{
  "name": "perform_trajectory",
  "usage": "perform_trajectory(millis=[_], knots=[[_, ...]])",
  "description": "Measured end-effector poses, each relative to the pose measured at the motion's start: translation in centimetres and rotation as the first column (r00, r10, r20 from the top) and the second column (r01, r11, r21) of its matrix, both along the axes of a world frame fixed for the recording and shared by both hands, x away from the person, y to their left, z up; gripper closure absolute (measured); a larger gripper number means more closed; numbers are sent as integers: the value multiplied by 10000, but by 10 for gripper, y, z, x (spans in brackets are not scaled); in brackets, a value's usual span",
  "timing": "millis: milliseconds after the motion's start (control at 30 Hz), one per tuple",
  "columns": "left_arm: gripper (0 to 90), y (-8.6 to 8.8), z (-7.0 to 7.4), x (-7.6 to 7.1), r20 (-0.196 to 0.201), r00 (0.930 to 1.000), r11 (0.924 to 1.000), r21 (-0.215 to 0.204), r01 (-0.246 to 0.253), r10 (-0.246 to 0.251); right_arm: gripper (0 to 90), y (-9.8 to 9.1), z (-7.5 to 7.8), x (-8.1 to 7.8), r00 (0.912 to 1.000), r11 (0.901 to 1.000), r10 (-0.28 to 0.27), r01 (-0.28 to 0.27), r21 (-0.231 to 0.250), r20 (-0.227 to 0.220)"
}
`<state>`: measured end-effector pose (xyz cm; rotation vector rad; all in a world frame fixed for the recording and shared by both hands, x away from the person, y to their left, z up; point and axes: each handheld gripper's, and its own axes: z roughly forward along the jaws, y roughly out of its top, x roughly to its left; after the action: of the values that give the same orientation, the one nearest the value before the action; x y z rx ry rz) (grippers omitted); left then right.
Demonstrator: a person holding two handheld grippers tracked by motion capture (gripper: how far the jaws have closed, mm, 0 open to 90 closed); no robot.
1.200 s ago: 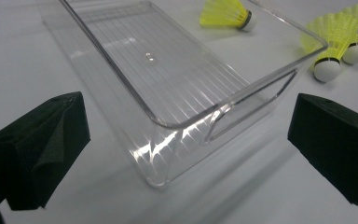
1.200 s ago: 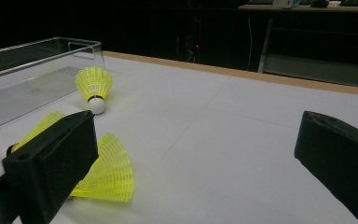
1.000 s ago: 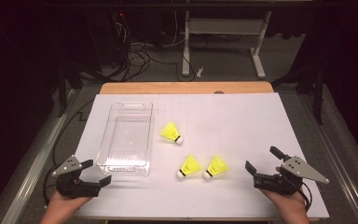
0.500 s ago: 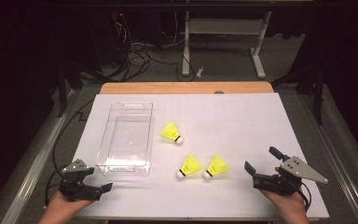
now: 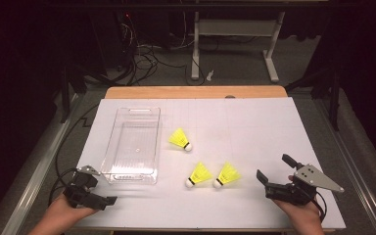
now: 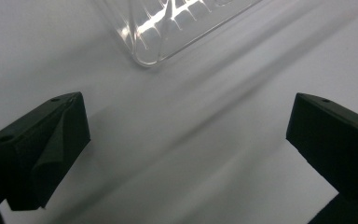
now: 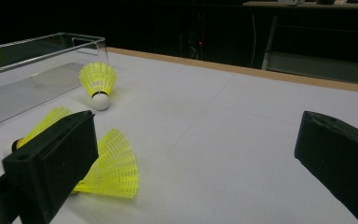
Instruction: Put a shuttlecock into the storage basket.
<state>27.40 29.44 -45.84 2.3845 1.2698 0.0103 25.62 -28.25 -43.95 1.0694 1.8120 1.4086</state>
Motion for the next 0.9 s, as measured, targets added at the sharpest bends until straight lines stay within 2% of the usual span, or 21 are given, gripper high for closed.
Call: perform_trajectory(millis=[100, 167, 200, 233, 267, 300, 333, 400, 600, 900], knots=[[6, -4, 1, 3, -304, 9995, 9996, 276, 90, -82, 1, 0, 0, 0, 10000, 10000, 12, -12, -13, 17], [7, -5, 2, 5, -564, 9983, 9994, 318, 155, -136, 2, 0, 0, 0, 10000, 10000, 22, -22, -33, 45], [15, -5, 2, 5, -564, 9983, 9994, 318, 155, -136, 1, 0, 0, 0, 10000, 10000, 27, -26, -35, 48], [20, -6, 2, 7, -949, 9954, 9992, 362, 184, -149, 1, 0, 0, 0, 10000, 10000, 26, -26, -28, 50], [20, -6, 2, 7, -949, 9954, 9992, 362, 184, -149, 1, 0, 0, 0, 10000, 10000, 28, -28, -30, 48], [20, -9, 1, 8, -1254, 9920, 9986, 483, 228, -166, 1, 0, 0, 0, 10000, 10000, 31, -31, -21, 39], [18, -9, 1, 8, -1254, 9920, 9986, 483, 228, -166, 1, 0, 0, 0, 10000, 10000, 35, -35, -14, 33], [18, -12, 2, 11, -1516, 9881, 9957, 834, 393, -263, 1, 0, 0, 0, 10000, 10000, 66, -65, -26, 35], [14, -18, 6, 14, -1814, 9823, 9895, 1261, 708, -472, 1, 1, 1, -1, 10000, 10000, 77, -77, -33, 2], [8, -21, 17, 20, -2240, 9736, 9841, 1585, 805, -436, 1, 1, 1, -1, 10000, 10000, 83, -83, -44, 45]])
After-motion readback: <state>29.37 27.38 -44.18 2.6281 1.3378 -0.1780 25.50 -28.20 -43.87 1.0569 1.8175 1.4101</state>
